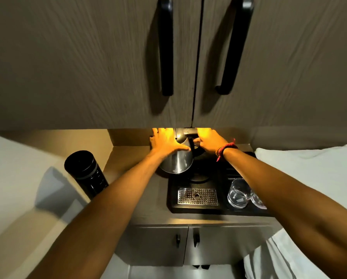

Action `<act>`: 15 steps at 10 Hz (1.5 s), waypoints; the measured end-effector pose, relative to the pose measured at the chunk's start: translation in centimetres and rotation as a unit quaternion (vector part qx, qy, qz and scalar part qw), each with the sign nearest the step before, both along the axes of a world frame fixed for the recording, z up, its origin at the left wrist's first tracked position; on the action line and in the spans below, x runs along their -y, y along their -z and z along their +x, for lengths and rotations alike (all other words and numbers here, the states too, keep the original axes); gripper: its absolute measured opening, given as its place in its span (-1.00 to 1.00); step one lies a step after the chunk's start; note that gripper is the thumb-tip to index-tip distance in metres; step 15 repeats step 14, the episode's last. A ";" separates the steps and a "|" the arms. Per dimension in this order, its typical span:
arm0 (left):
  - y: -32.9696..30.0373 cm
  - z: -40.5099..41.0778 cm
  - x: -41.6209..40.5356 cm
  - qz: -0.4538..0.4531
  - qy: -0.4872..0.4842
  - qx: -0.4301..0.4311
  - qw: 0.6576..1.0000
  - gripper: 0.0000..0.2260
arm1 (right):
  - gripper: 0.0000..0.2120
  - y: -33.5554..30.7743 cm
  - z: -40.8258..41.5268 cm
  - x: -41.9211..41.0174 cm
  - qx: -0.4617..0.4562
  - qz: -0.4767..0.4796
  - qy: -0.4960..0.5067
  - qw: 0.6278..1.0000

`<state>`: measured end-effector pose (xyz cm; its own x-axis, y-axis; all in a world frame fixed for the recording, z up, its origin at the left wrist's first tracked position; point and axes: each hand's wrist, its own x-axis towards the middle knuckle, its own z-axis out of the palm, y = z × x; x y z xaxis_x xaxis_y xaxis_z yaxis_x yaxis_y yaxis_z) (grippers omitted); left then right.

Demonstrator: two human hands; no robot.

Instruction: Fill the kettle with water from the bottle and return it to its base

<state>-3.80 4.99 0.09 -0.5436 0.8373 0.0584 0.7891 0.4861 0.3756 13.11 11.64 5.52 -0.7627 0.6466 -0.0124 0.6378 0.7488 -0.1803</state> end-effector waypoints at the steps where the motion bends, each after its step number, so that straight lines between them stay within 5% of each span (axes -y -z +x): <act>1: 0.2 2.1 -1.3 0.000 0.027 -0.010 1.000 -0.11 | -0.71 3.8 0.4 -3.8 0.007 -0.006 0.045 0.999; 4: 2.5 6.8 -4.0 0.015 0.078 -0.023 0.997 -0.02 | -0.76 8.1 5.1 -6.9 -0.090 -0.038 0.117 0.988; 6: 2.5 6.5 -4.8 -0.003 0.075 -0.023 0.997 -0.04 | -0.58 8.9 5.4 -6.9 -0.136 -0.096 0.137 0.976; 8: 3.5 6.2 -3.2 0.047 0.108 -0.067 0.991 -0.04 | -0.40 9.9 5.6 -6.8 -0.122 -0.038 0.160 0.979; 12: 2.9 7.0 -1.0 -0.038 0.105 -0.135 0.985 -0.11 | -0.41 9.2 5.8 -5.3 -0.048 0.077 0.138 0.986; 15: -1.0 9.0 2.1 0.037 0.126 -0.206 0.970 -0.26 | -0.52 6.0 7.4 0.2 -0.071 0.141 0.067 0.985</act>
